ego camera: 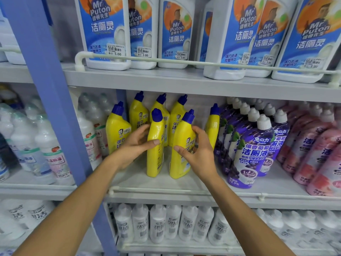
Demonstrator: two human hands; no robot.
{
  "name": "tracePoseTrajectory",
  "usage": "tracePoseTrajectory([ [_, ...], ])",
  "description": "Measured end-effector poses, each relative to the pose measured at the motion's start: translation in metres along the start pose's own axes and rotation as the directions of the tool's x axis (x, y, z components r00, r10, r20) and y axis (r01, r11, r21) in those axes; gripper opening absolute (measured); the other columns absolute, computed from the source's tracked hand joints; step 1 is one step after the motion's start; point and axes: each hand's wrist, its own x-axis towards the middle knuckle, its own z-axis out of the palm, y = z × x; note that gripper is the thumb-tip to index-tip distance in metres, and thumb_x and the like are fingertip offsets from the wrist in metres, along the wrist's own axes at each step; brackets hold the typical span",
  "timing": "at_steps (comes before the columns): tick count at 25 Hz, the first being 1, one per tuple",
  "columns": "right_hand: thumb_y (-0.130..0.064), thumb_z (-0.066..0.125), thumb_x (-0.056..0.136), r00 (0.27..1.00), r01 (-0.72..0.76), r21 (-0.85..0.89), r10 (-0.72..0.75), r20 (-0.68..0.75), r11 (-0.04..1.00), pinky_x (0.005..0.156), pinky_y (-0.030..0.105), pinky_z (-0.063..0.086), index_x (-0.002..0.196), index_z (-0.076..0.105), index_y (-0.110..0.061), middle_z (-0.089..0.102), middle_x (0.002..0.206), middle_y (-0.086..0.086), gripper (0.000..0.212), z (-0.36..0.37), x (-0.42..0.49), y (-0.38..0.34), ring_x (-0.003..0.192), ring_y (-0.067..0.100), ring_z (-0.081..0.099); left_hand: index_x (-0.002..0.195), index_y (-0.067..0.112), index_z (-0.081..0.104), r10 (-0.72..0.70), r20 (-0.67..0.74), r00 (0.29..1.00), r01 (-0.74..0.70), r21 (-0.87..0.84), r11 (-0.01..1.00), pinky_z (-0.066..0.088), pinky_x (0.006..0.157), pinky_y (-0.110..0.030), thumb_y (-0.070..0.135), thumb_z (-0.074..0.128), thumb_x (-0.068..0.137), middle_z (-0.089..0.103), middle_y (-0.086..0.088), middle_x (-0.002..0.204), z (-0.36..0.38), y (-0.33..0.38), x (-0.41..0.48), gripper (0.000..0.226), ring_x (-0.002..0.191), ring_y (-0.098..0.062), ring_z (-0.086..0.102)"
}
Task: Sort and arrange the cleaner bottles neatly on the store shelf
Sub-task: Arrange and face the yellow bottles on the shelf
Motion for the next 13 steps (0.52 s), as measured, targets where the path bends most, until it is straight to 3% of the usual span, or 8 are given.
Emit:
tracePoseTrajectory([
  [5,-0.057,0.082,0.076,0.999,0.001,-0.048,-0.003,-0.045,0.999,0.097,0.035,0.055,0.144,0.044,-0.026,0.05,0.136,-0.01,0.084,0.003,-0.004,-0.005,0.122,0.009,0.054,0.13,0.028,0.056,0.037,-0.195,0.98,-0.002,0.176,0.984,0.056,0.094,-0.033,0.043,0.094,0.063,0.065,0.007,0.126,0.02,-0.008,0.004,0.079,0.114,-0.013,0.064],
  [9,-0.056,0.083,0.076,0.995,-0.021,-0.088,0.012,-0.102,0.996,0.098,0.022,0.049,0.146,0.044,-0.025,0.051,0.138,-0.008,0.085,0.009,-0.006,-0.008,0.125,0.008,0.053,0.11,0.031,0.057,0.125,-0.478,0.869,0.057,0.349,0.935,0.059,0.079,-0.036,0.078,0.088,0.04,0.065,0.006,0.109,0.037,-0.017,0.013,0.09,0.099,-0.013,0.066],
  [11,-0.06,0.084,0.073,0.992,-0.108,-0.031,0.105,-0.074,0.994,0.1,0.03,0.053,0.147,0.041,-0.028,0.054,0.141,-0.01,0.091,0.008,-0.01,-0.001,0.126,0.007,0.056,0.118,0.028,0.051,0.129,-0.524,0.842,0.027,0.279,0.96,0.056,0.081,-0.03,0.07,0.091,0.046,0.063,0.007,0.112,0.041,-0.022,0.007,0.093,0.101,-0.008,0.064],
  [13,-0.05,0.088,0.073,0.983,-0.183,0.045,0.182,0.011,0.982,0.1,0.033,0.055,0.144,0.043,-0.028,0.061,0.136,-0.01,0.088,0.003,-0.018,0.009,0.12,0.002,0.061,0.126,0.026,0.046,0.094,-0.45,0.888,0.012,0.226,0.974,0.054,0.083,-0.02,0.048,0.094,0.061,0.064,0.011,0.114,0.036,-0.025,-0.005,0.084,0.101,0.001,0.064],
])
